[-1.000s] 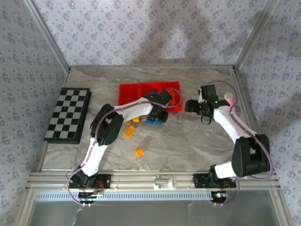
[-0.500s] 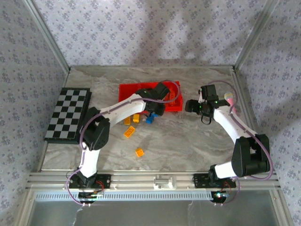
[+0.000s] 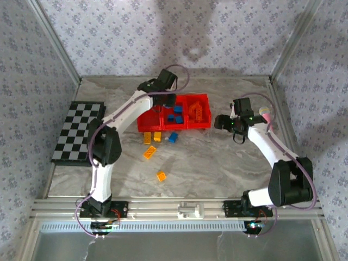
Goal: Sort the legos into containers by color
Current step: Place the lego in the container.
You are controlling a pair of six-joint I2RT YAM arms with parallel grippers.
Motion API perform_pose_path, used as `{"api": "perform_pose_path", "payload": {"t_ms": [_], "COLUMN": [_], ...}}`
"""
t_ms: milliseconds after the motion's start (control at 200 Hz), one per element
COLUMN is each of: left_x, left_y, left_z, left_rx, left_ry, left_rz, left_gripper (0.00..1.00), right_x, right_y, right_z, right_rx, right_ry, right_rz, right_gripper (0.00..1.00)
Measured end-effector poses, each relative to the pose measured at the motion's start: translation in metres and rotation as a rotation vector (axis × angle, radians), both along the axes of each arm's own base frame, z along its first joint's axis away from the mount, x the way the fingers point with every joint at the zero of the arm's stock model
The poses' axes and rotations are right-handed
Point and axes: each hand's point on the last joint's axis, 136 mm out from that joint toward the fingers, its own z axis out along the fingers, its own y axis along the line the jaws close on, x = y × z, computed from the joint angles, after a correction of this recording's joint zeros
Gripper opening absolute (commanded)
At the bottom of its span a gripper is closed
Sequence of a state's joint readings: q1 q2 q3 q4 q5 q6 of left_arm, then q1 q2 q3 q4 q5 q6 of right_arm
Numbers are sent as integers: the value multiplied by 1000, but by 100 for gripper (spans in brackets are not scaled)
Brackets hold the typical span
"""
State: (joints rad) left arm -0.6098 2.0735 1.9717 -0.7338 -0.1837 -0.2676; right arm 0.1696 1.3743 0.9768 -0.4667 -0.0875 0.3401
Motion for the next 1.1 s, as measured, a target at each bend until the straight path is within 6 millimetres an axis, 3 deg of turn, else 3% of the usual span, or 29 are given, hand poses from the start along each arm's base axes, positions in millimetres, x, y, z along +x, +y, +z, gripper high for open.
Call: {"api": "perform_pose_path", "payload": {"t_ms": [245,510,905,1099], "left_x": [34,34,28,24], "left_y": [-26,-25,-25,-23], "left_z": [-11,-52,-62,-70], "left_rx": [-13,33,32,43], "left_ry": [-23,59,94,115], "left_rz": [-36,-35,-50,-59], "left_gripper": [33,34,59,67], "right_x": [-6,-16,-21,-22], "right_y": [-3,-11,-13,-13], "right_z": [13,12,4,4], "right_rx": [-4,-11,-15,-16], "right_ry": [-31,-25,-6,-4], "right_rz": [6,-4,-6,-6], "right_gripper": [82,82,82,82]}}
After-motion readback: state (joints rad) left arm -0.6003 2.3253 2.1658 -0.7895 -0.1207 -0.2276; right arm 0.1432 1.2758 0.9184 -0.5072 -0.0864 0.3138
